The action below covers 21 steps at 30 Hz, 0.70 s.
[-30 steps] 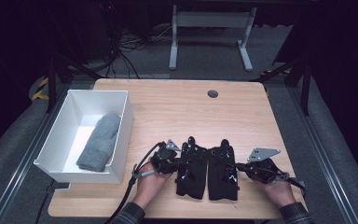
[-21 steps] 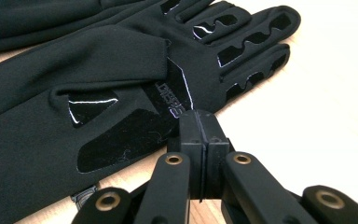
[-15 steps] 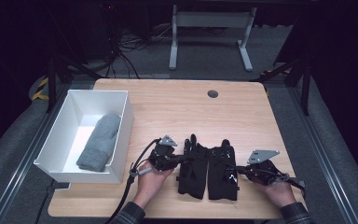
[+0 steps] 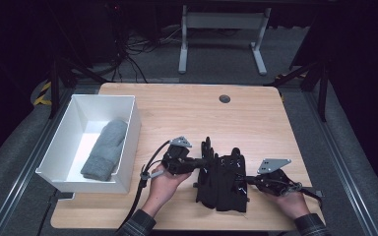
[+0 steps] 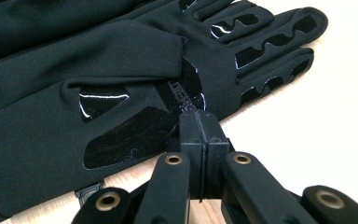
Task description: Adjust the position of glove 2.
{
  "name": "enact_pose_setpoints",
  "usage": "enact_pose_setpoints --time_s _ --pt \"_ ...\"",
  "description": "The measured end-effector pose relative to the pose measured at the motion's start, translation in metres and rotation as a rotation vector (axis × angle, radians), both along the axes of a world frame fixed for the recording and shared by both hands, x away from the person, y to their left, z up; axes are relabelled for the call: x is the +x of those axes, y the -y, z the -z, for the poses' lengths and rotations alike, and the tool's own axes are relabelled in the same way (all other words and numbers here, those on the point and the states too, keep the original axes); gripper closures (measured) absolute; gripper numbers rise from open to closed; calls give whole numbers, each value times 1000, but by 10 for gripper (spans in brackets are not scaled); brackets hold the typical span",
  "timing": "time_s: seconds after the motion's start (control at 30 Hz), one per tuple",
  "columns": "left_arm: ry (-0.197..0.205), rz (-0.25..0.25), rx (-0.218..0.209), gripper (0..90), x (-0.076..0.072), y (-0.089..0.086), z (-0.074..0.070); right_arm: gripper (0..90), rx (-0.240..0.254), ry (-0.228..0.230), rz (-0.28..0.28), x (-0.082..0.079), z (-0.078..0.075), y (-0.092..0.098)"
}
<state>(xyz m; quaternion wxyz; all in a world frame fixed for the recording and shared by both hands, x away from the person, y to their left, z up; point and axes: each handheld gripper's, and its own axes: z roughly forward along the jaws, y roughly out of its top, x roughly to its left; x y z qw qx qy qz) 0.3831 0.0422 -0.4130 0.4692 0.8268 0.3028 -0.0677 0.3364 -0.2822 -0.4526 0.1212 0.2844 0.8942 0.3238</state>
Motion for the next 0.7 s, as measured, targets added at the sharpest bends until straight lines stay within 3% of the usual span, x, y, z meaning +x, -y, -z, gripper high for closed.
enact_pose_setpoints --time_s 0.37,0.7 --pt "-1 48 -12 883 0 19 -6 900 29 -4 -27 1 2 -7" --pt "-11 92 12 883 -1 40 -2 900 36 1 -79 3 4 -25"
